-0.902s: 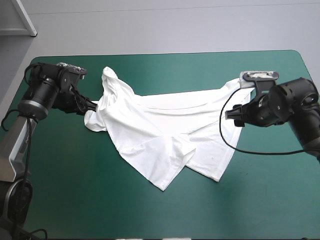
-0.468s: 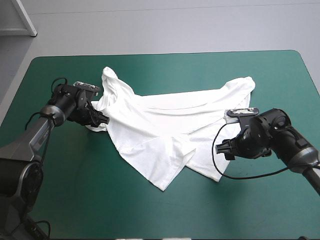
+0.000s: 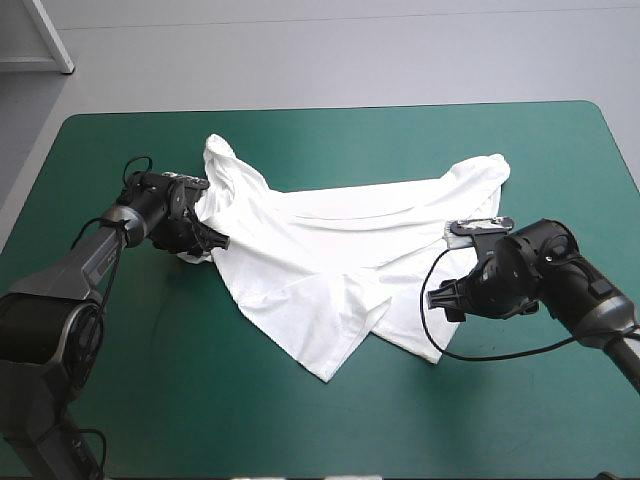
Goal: Fold the cloth
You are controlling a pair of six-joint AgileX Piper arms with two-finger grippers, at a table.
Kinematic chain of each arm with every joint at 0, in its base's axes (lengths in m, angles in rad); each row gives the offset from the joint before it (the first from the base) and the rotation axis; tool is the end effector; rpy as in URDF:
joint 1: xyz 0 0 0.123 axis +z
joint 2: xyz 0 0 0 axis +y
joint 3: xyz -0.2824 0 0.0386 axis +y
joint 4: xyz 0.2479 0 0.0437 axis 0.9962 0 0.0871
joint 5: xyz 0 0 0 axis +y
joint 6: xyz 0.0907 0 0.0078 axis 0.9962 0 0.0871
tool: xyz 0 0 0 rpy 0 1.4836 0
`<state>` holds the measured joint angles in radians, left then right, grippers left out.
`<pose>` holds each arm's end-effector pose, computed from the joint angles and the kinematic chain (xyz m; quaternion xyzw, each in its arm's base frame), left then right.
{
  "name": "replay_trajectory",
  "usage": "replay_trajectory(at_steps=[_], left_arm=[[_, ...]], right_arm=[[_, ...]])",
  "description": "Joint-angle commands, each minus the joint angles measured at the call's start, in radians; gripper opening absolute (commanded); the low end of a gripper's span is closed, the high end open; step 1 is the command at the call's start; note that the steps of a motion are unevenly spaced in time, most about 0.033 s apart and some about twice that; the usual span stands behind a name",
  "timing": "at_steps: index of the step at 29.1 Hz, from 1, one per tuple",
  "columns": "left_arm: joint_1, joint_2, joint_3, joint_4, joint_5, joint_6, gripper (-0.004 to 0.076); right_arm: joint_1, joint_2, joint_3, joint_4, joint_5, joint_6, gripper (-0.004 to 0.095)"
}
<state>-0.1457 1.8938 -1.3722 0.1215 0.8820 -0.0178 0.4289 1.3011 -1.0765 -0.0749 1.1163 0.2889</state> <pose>0.3831 -0.0476 0.2052 0.0955 0.9860 0.0409 0.1304 0.2223 0.0949 0.3066 -0.0799 0.9836 0.0219 0.1603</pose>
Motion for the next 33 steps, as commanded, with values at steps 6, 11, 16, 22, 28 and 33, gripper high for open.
replay_trajectory(at_steps=[6, 11, 16, 22, 28, 33], left_arm=[[0.002, 0.020, 0.088, -0.013, -0.111, -0.011, -0.0006], [0.002, -0.004, 0.095, -0.027, -0.116, -0.010, -0.0007], [0.002, -0.093, 0.095, -0.023, -0.111, -0.015, -0.0010], [0.002, -0.196, 0.092, -0.027, -0.071, -0.015, -0.0010], [0.002, -0.248, 0.092, -0.027, -0.069, -0.007, -0.0010], [0.002, -0.257, 0.092, -0.019, -0.037, -0.001, -0.0010]], right_arm=[[0.002, 0.064, -0.020, 0.015, -0.046, -0.052, 0.0677], [0.035, 0.133, -0.020, 0.022, -0.070, -0.069, 0.0670], [0.124, 0.197, -0.020, 0.005, -0.129, -0.043, 0.0670], [0.196, 0.256, -0.018, -0.056, -0.129, 0.016, 0.0670], [0.271, 0.267, 0.051, -0.056, -0.173, 0.076, 0.0670], [0.278, 0.267, 0.195, -0.056, -0.293, 0.111, 0.0552]])
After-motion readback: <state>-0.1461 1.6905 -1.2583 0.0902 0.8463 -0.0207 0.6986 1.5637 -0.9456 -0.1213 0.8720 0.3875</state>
